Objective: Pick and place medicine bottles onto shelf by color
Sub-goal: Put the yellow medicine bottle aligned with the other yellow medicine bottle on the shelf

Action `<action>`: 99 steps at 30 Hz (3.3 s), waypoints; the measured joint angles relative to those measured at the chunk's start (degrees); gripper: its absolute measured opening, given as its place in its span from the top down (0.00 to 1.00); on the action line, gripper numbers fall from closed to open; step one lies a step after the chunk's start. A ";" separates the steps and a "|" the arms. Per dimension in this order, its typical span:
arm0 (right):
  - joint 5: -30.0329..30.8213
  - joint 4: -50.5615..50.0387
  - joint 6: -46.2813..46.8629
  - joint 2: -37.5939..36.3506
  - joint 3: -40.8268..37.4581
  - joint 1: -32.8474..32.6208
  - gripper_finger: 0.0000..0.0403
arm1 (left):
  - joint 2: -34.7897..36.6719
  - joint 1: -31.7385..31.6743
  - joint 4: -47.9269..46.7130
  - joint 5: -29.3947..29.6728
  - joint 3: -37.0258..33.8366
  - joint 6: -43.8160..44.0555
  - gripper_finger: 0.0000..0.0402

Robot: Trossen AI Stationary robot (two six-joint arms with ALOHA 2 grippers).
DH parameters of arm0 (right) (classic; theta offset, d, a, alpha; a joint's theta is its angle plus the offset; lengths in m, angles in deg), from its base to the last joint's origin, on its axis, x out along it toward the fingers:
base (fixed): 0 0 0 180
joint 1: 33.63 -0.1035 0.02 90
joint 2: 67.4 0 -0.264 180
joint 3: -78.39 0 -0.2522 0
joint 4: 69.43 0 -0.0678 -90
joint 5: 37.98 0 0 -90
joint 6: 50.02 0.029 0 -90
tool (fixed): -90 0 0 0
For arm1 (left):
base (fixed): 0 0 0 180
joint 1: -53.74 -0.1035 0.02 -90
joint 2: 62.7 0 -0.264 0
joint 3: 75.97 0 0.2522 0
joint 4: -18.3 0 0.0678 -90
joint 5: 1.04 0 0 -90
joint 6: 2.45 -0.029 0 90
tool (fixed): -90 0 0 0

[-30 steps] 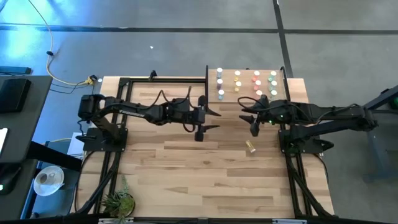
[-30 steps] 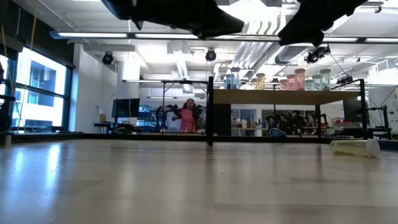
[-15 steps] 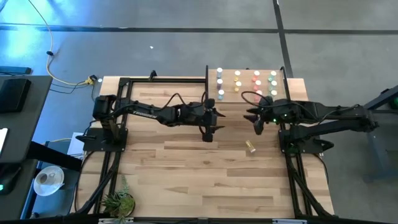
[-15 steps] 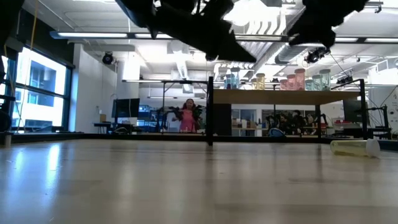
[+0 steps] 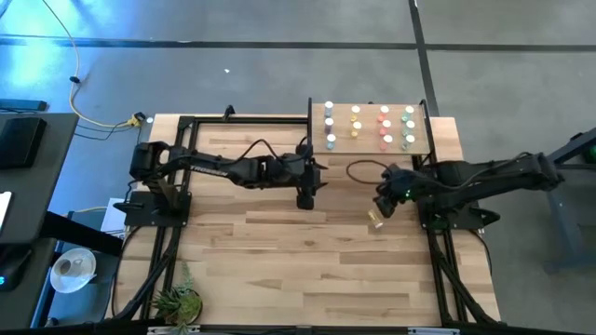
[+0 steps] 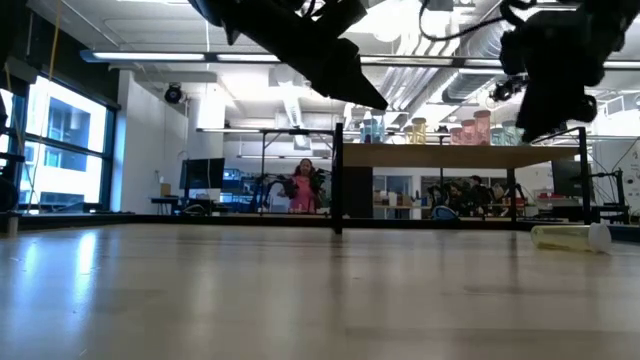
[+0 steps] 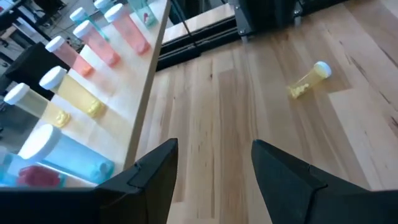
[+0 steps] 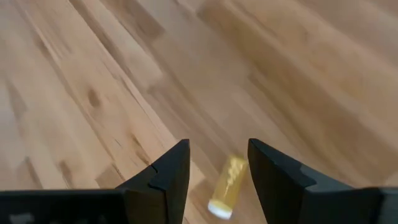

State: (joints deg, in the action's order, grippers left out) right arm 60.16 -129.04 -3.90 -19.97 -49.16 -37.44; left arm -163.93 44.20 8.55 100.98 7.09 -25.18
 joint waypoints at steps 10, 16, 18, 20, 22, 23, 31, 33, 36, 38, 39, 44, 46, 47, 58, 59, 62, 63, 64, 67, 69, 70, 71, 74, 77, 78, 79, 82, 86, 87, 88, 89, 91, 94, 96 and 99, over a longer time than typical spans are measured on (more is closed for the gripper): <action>0.28 -1.43 9.16 7.78 -0.63 -6.03 0.62 | 0.00 2.16 -3.10 3.45 0.00 -0.01 0.52; 0.31 -1.59 13.88 13.53 -0.63 -8.63 0.62 | 0.00 3.79 -7.35 4.95 0.00 0.00 0.52; 0.31 -1.63 15.37 15.40 -0.63 -9.47 0.62 | 0.00 4.55 -8.87 7.58 0.00 0.01 0.52; 0.29 -1.51 16.41 17.33 -0.63 -10.21 0.62 | 0.00 5.29 -9.67 11.43 0.00 0.01 0.52; 0.29 -1.36 17.07 19.21 -0.63 -10.91 0.62 | 0.00 6.02 -10.13 14.95 0.00 0.01 0.52; 0.29 -1.12 17.10 20.22 -0.63 -11.17 0.62 | 0.00 6.39 -10.35 16.44 0.00 -0.01 0.52; 0.12 2.15 17.13 26.21 -0.63 -11.72 0.62 | 0.42 8.22 -10.67 20.58 0.00 -0.47 0.52; 0.14 1.90 18.33 27.58 -0.63 -11.70 0.62 | 0.42 8.54 -10.72 20.63 0.00 -0.92 0.52; 0.36 2.29 18.48 29.58 -0.63 -11.70 0.62 | 0.42 8.79 -10.87 20.89 0.00 -1.45 0.52; 0.36 3.07 18.46 31.00 -0.64 -11.70 0.62 | 0.42 8.85 -11.40 21.16 -0.02 -1.47 0.52; 0.36 3.35 18.46 31.68 -0.63 -11.70 0.62 | 0.42 8.85 -11.59 21.36 -0.02 -1.47 0.52; -1.27 4.74 18.43 35.09 -0.63 -11.70 0.62 | 0.42 8.85 -12.34 22.30 -0.02 -1.44 0.52; -2.45 5.31 18.31 35.99 -0.63 -11.70 0.62 | 0.42 8.85 -13.21 22.30 -0.02 -1.40 0.52; -2.64 5.71 18.11 36.32 -0.63 -11.70 0.62 | 0.42 8.85 -13.82 22.29 -0.02 -1.25 0.52; -2.63 6.86 14.97 36.30 -0.60 -11.59 0.80 | 0.42 8.80 -19.99 20.85 -0.02 3.62 0.52; -2.61 7.01 14.39 36.27 -0.60 -11.58 0.81 | 0.42 8.80 -20.36 20.22 -0.02 4.13 0.52; -2.59 7.59 11.77 36.27 -0.28 -11.57 0.83 | 0.42 8.17 -22.45 15.49 -0.02 5.76 0.52; -2.40 7.92 10.60 36.34 0.07 -11.57 0.83 | 0.42 7.80 -23.24 13.20 -0.02 6.67 0.52; -2.21 8.02 9.38 36.36 0.53 -11.57 0.82 | 0.42 7.37 -24.07 10.77 -0.02 7.84 0.52; -1.39 9.15 4.97 36.36 1.82 -11.57 0.81 | 0.42 5.85 -26.28 3.93 -0.03 11.84 0.52; -0.31 10.68 1.89 36.36 2.75 -11.57 0.80 | 0.42 4.91 -26.84 -0.40 -0.04 14.39 0.52; 0.34 11.24 0.16 36.36 3.31 -11.57 0.80 | 0.42 4.41 -26.93 -2.33 -0.04 15.58 0.52; 0.74 11.80 -1.47 36.36 3.86 -11.57 0.80 | 0.42 3.98 -26.93 -4.25 -0.04 16.68 0.52; 1.43 12.71 -7.05 36.36 5.75 -11.57 0.80 | 0.42 2.83 -26.90 -9.43 -0.04 19.57 0.52; 3.57 12.79 -12.55 36.36 8.22 -11.57 0.80 | 0.42 1.79 -26.30 -14.06 -0.04 23.16 0.52; 4.35 12.77 -14.48 36.36 9.01 -11.57 0.80 | 0.42 1.43 -26.03 -15.62 -0.04 24.58 0.52; 5.20 12.71 -16.59 36.36 9.84 -11.59 0.80 | 0.42 1.11 -25.65 -17.31 -0.04 25.95 0.52; 6.69 12.72 -23.12 36.36 12.39 -11.61 0.80 | 0.42 0.37 -23.82 -22.24 -0.04 29.93 0.52; 8.31 12.13 -32.09 36.34 15.59 -11.61 0.80 | 0.42 0.02 -20.59 -27.42 -0.04 36.18 0.52; 8.36 11.87 -34.27 36.34 16.41 -11.61 0.80 | 0.42 0.02 -19.78 -28.36 -0.04 38.05 0.52; 8.38 11.67 -36.46 36.34 17.17 -11.61 0.80 | 0.42 0.02 -19.00 -29.16 -0.04 39.96 0.52; 8.34 11.41 -38.56 36.34 17.92 -11.61 0.80 | 0.42 0.02 -18.14 -29.93 -0.04 41.60 0.52; 8.36 10.13 -42.27 36.32 19.38 -11.61 0.80 | 0.42 0.02 -16.38 -30.75 -0.04 44.58 0.52; 8.43 8.15 -47.67 36.30 21.63 -11.61 0.80 | 0.42 0.02 -14.04 -30.91 -0.04 47.49 0.52; 9.31 6.78 -51.38 36.30 22.67 -11.61 0.80 | 0.42 -0.09 -12.68 -30.93 -0.04 48.32 0.52; 11.67 4.32 -57.41 36.30 23.97 -11.61 0.80 | 0.42 -0.46 -11.20 -30.93 -0.04 49.94 0.52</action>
State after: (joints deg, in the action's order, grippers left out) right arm 71.83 -124.72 -61.31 16.32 -25.19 -49.05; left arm -163.52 43.74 -2.64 70.04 7.04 24.76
